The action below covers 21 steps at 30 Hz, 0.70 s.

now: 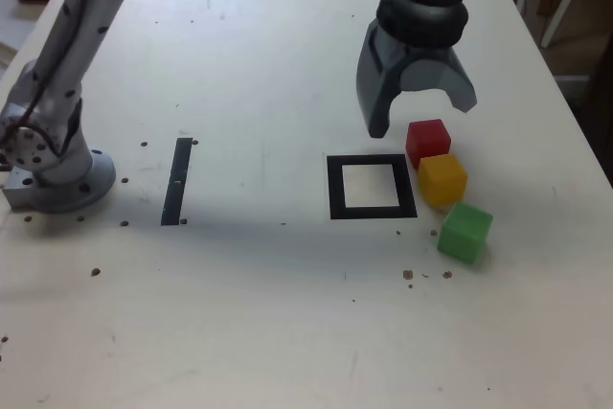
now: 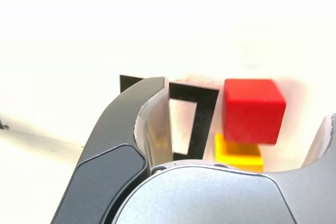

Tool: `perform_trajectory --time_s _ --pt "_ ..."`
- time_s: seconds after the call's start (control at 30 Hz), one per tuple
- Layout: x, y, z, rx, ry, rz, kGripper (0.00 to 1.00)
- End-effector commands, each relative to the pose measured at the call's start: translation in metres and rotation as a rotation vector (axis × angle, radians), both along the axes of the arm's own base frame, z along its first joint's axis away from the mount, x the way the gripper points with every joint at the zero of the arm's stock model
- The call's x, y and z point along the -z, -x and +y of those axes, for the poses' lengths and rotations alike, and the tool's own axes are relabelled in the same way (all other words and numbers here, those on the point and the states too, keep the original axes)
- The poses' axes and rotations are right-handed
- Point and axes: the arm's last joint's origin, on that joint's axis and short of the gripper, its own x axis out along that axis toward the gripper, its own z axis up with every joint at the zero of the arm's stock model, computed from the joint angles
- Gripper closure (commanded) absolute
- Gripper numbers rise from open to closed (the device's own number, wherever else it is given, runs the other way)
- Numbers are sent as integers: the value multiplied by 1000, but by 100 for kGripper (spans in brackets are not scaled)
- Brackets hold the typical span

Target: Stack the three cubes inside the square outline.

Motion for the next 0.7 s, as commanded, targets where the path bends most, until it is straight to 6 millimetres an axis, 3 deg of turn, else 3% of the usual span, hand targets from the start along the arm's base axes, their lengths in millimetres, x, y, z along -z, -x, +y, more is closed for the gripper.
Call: perform_trajectory --time_s 0.0,0.3,0.67 --pt "4 -4 2 -3 7 5 3" --pt "22 -20 5 5 41 27 8" --pt "35 -33 6 20 69 47 24"
